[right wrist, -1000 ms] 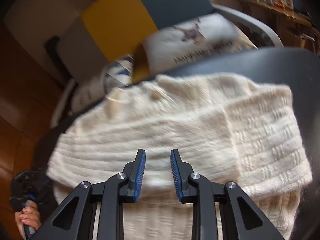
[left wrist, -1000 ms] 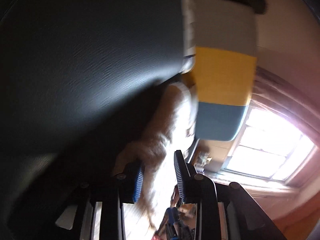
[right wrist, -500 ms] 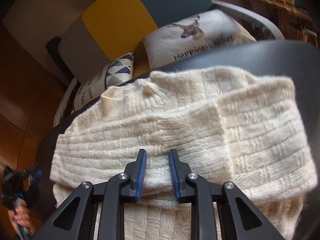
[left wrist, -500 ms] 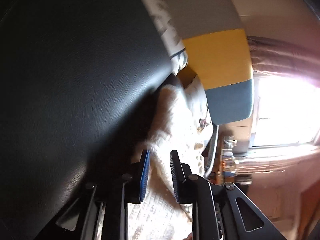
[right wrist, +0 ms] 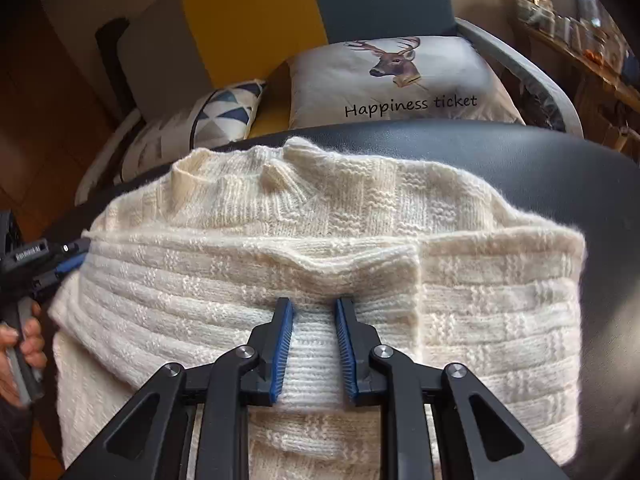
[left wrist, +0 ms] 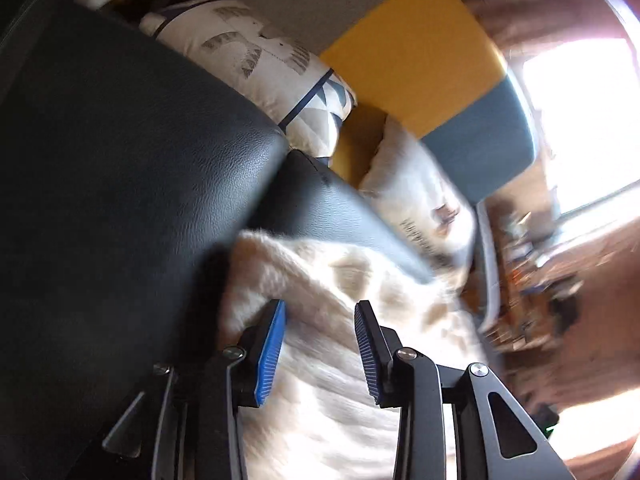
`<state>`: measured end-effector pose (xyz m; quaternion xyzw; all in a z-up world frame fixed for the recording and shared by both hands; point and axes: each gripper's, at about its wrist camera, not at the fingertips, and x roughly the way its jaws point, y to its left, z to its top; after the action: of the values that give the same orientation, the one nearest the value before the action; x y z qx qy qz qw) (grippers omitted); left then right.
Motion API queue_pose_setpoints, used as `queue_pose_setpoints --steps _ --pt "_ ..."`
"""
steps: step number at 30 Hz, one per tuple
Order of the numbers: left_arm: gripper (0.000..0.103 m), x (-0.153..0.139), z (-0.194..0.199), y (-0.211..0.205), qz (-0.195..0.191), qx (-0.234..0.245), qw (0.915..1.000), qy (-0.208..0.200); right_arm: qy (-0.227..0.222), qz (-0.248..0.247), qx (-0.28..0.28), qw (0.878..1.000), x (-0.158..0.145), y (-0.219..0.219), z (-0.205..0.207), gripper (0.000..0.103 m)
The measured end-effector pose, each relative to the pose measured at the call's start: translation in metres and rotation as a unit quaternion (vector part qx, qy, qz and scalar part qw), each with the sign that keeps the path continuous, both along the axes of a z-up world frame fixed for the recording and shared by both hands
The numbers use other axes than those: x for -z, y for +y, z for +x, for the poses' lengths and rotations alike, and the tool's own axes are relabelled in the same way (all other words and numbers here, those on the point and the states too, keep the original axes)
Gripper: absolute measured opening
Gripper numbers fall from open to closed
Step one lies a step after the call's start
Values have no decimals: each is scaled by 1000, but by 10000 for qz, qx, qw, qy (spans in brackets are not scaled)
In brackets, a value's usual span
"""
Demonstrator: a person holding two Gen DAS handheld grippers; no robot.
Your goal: Fold clothes
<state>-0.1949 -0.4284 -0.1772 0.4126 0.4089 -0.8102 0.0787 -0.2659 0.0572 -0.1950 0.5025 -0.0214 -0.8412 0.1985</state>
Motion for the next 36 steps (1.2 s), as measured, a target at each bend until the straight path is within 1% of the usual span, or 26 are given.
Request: queue_pose_setpoints --steps 1,3,7,8,10,13,14,15,17,18,20,22,23,25,27,29,31,34,36 --pt "26 3 1 3 -214 48 9997 -45 48 -24 4 10000 1 1 2 21" --pt "26 -2 9 10 -500 167 9986 3 101 -89 8 9999 2 3 4 21" --pt "26 -13 25 8 -369 90 9993 55 -155 -502 16 9986 -6 14 -4 21" --pt "26 -16 30 8 -348 56 9993 113 -78 -553 15 9984 -12 16 -4 23" --pt "26 -23 33 12 -462 37 9985 293 103 -427 -23 9990 -22 17 -6 23" --pt "28 -30 39 23 -738 178 9962 425 -48 -95 81 9999 -16 18 -16 23" --pt "28 -28 37 29 -855 274 9954 342 -134 43 135 9998 -11 19 -20 23" --pt "28 -25 35 35 -974 361 9943 245 -175 71 179 9997 -8 20 -23 23" --pt "28 -12 29 44 -1252 496 9909 -59 -192 -36 254 9995 -6 23 -24 23" --pt "28 -6 27 48 -1394 560 9885 -190 -171 -59 298 9994 -9 26 -21 23" --pt "28 -5 25 54 -1658 615 9838 -286 -72 -120 424 9990 -23 32 -10 23" --pt "28 -6 24 59 -1884 644 9793 -362 37 -385 456 9982 -39 43 12 26" --pt "28 -12 31 59 -1827 578 9810 -314 18 -553 411 9976 -44 50 27 26" --pt "30 -24 51 58 -1557 546 9862 -130 -108 -958 225 9951 -49 68 66 29" --pt "33 -35 84 60 -1372 596 9887 60 -291 -1272 85 9914 -47 90 107 31" --pt "37 -41 124 60 -1250 651 9898 212 -493 -1479 93 9877 -43 118 149 32" --pt "38 -40 164 59 -1041 755 9914 220 -684 -1609 135 9845 -37 146 191 33" --pt "39 -37 224 58 -752 909 9928 218 -1161 -1840 297 9756 -17 183 241 35" --pt "40 -31 257 64 -735 1066 9914 166 -1335 -1929 400 9713 -6 198 264 35"
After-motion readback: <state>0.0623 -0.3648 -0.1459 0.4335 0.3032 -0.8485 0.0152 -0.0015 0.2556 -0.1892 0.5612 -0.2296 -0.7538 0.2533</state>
